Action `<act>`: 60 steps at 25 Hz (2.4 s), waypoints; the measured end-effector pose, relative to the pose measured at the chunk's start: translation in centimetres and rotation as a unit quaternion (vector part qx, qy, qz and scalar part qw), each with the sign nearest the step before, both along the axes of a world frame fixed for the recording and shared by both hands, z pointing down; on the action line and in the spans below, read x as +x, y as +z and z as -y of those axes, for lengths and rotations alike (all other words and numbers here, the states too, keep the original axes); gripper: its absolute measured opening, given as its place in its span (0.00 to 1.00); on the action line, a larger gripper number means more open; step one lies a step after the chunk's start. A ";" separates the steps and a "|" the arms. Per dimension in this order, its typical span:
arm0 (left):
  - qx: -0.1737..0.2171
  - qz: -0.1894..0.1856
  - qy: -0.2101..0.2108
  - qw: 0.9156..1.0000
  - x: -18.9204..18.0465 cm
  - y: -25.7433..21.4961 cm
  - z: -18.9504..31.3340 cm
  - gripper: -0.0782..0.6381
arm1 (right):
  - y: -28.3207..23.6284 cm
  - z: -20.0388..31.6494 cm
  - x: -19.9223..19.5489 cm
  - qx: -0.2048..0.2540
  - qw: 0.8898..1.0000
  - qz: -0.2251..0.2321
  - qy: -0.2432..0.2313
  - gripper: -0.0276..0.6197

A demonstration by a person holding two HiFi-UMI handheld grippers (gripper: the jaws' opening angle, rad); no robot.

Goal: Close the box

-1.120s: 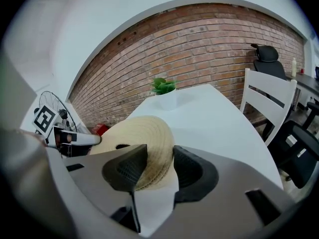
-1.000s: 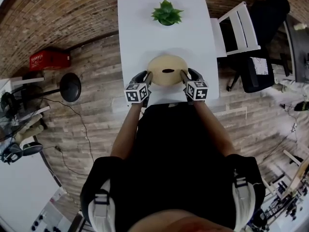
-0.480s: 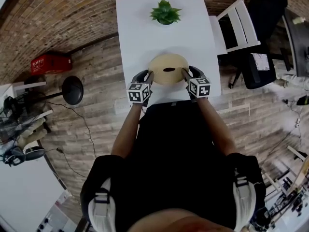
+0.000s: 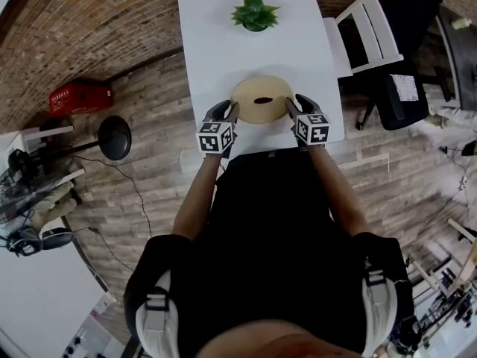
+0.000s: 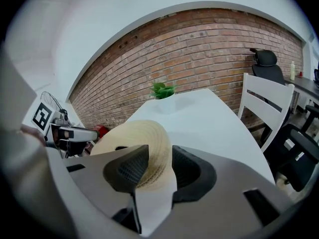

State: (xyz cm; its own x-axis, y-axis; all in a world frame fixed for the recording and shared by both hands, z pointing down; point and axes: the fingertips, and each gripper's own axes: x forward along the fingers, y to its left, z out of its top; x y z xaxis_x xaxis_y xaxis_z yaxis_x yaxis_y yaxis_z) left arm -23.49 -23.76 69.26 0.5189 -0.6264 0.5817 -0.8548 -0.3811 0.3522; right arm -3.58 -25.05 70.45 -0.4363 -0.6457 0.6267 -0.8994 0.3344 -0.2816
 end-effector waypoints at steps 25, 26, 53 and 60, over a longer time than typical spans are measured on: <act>0.064 -0.019 0.039 0.997 0.5 -5.0 -0.3 0.15 | -6.0 -2.0 -1.8 0.086 0.994 -0.021 -0.067 0.04; 0.064 -0.017 0.041 0.997 0.5 -5.1 -0.3 0.15 | -6.0 -2.1 -1.9 0.087 0.994 -0.020 -0.069 0.04; 0.065 0.010 0.014 0.998 1.0 -6.1 -0.8 0.14 | -7.1 -3.4 -1.6 0.091 0.990 0.003 -0.109 0.04; 0.061 0.015 -0.006 0.998 1.2 -7.0 -1.7 0.14 | -7.9 -3.9 -1.6 0.088 0.988 0.016 -0.125 0.04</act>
